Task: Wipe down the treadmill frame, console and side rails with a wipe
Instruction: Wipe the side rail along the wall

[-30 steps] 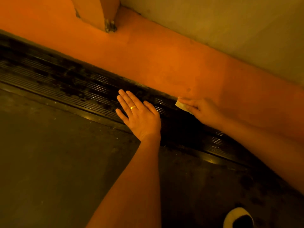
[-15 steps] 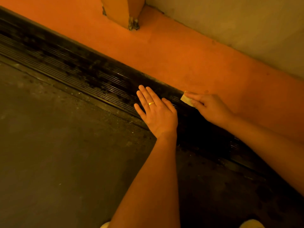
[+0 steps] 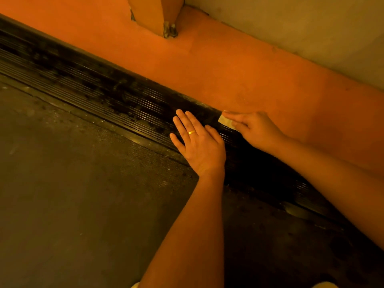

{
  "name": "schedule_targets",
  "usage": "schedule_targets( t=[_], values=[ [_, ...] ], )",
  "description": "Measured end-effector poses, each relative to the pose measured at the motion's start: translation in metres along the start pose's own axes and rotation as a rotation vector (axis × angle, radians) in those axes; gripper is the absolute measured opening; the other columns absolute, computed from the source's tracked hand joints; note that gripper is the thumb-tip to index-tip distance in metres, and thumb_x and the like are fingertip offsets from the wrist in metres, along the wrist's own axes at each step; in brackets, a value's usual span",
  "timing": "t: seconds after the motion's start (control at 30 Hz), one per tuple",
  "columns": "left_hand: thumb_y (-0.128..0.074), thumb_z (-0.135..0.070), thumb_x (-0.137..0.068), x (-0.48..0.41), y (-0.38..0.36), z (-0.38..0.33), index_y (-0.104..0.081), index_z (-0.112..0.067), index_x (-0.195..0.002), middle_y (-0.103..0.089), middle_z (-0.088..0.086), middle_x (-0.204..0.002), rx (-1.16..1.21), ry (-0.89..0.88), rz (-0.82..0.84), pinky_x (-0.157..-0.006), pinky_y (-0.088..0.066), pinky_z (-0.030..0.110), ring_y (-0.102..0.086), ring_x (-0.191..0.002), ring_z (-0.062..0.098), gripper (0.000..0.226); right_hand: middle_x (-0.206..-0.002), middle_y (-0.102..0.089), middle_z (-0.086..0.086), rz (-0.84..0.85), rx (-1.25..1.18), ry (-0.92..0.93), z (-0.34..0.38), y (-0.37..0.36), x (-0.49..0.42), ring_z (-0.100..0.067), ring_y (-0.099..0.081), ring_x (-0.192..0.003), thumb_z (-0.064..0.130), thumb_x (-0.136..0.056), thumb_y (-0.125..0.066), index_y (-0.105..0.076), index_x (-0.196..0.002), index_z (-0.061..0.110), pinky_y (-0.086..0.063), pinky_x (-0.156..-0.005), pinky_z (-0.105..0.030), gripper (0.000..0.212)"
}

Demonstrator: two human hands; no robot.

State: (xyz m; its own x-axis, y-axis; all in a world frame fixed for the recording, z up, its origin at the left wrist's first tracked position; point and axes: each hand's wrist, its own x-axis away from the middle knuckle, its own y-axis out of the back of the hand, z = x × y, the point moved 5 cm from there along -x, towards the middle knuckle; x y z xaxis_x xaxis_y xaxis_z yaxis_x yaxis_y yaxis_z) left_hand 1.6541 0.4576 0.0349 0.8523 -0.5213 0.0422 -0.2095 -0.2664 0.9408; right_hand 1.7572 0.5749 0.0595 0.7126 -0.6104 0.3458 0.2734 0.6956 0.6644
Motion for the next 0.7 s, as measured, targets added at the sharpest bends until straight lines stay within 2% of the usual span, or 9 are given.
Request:
schedule_targets(
  t=[0.1, 0.2, 0.27, 0.37, 0.43, 0.5, 0.6, 0.63, 0.7],
  values=[
    [-0.026, -0.036, -0.103, 0.001, -0.001, 0.000, -0.021, -0.007, -0.158, -0.011, 0.010, -0.167, 0.002, -0.004, 0.002, -0.124, -0.006, 0.052, -0.006, -0.155, 0.025, 0.063, -0.145, -0.047, 0.009, 0.013, -0.024, 0.020, -0.007, 0.005, 0.012, 0.008, -0.039, -0.130, 0.008, -0.102, -0.052, -0.055, -0.140, 0.019, -0.026, -0.104, 0.001, 0.039],
    [-0.025, -0.036, -0.103, 0.000, -0.002, 0.000, -0.020, -0.007, -0.158, -0.010, 0.010, -0.167, -0.001, -0.014, 0.006, -0.124, -0.004, 0.052, -0.005, -0.155, 0.025, 0.063, -0.141, -0.044, 0.013, -0.037, 0.011, 0.007, -0.015, 0.010, 0.030, 0.020, -0.022, -0.122, 0.008, -0.101, -0.052, -0.054, -0.139, 0.020, -0.016, -0.092, 0.012, 0.040],
    [-0.023, -0.036, -0.103, 0.000, -0.002, 0.000, -0.019, -0.008, -0.159, -0.010, 0.010, -0.168, -0.009, -0.015, 0.013, -0.124, -0.003, 0.051, -0.004, -0.155, 0.025, 0.063, -0.142, -0.045, 0.011, -0.040, 0.012, -0.007, -0.011, 0.007, 0.025, 0.020, -0.038, -0.115, 0.008, -0.101, -0.053, -0.054, -0.139, 0.020, -0.027, -0.088, 0.010, 0.039],
    [-0.023, -0.036, -0.103, 0.002, -0.002, -0.001, -0.020, -0.007, -0.158, -0.010, 0.011, -0.167, -0.009, -0.016, 0.014, -0.124, -0.004, 0.051, -0.005, -0.155, 0.026, 0.062, -0.144, -0.051, 0.004, -0.017, -0.014, 0.003, 0.007, -0.001, 0.000, 0.000, -0.059, -0.117, 0.007, -0.102, -0.053, -0.057, -0.138, 0.019, -0.041, -0.092, -0.002, 0.038],
    [-0.025, -0.035, -0.104, 0.001, -0.001, 0.000, -0.021, -0.007, -0.158, -0.011, 0.011, -0.167, -0.006, -0.015, 0.008, -0.124, -0.006, 0.052, -0.006, -0.155, 0.026, 0.062, -0.145, -0.050, 0.002, -0.004, -0.002, 0.041, 0.020, -0.005, -0.016, 0.017, -0.055, -0.103, 0.007, -0.102, -0.052, -0.056, -0.139, 0.016, -0.036, -0.083, 0.006, 0.038],
    [-0.025, -0.035, -0.104, -0.002, -0.001, 0.000, -0.021, -0.007, -0.158, -0.011, 0.011, -0.167, -0.006, -0.016, 0.013, -0.123, -0.006, 0.052, -0.006, -0.155, 0.026, 0.061, -0.145, -0.049, 0.005, 0.000, 0.002, 0.066, 0.022, -0.005, -0.019, 0.023, -0.055, -0.093, 0.009, -0.102, -0.052, -0.055, -0.139, 0.019, -0.045, -0.086, -0.001, 0.038],
    [-0.026, -0.035, -0.104, 0.002, 0.006, -0.002, -0.021, -0.007, -0.158, -0.010, 0.011, -0.167, 0.014, -0.044, 0.058, -0.123, -0.005, 0.050, -0.005, -0.155, 0.025, 0.062, -0.145, -0.048, 0.014, -0.015, -0.001, 0.080, 0.013, -0.005, -0.005, -0.017, -0.067, -0.110, 0.015, -0.102, -0.054, -0.055, -0.139, 0.027, -0.055, -0.096, -0.039, 0.039],
    [-0.028, -0.035, -0.104, -0.001, 0.008, -0.001, -0.022, -0.007, -0.158, -0.012, 0.010, -0.167, 0.026, -0.068, 0.073, -0.123, -0.004, 0.049, -0.006, -0.155, 0.025, 0.061, -0.145, -0.049, 0.012, -0.037, -0.015, 0.082, 0.010, -0.004, 0.000, -0.021, -0.063, -0.117, 0.013, -0.101, -0.055, -0.054, -0.139, 0.028, -0.052, -0.101, -0.038, 0.041],
    [-0.035, -0.031, -0.103, -0.022, 0.014, 0.010, -0.025, -0.007, -0.157, -0.017, 0.010, -0.166, 0.068, -0.078, 0.080, -0.123, -0.006, 0.047, -0.011, -0.155, 0.024, 0.060, -0.145, -0.051, 0.005, -0.060, -0.036, 0.077, 0.007, -0.005, 0.004, -0.009, -0.050, -0.131, 0.006, -0.099, -0.057, -0.054, -0.138, 0.025, -0.038, -0.110, -0.017, 0.043]
  ],
)
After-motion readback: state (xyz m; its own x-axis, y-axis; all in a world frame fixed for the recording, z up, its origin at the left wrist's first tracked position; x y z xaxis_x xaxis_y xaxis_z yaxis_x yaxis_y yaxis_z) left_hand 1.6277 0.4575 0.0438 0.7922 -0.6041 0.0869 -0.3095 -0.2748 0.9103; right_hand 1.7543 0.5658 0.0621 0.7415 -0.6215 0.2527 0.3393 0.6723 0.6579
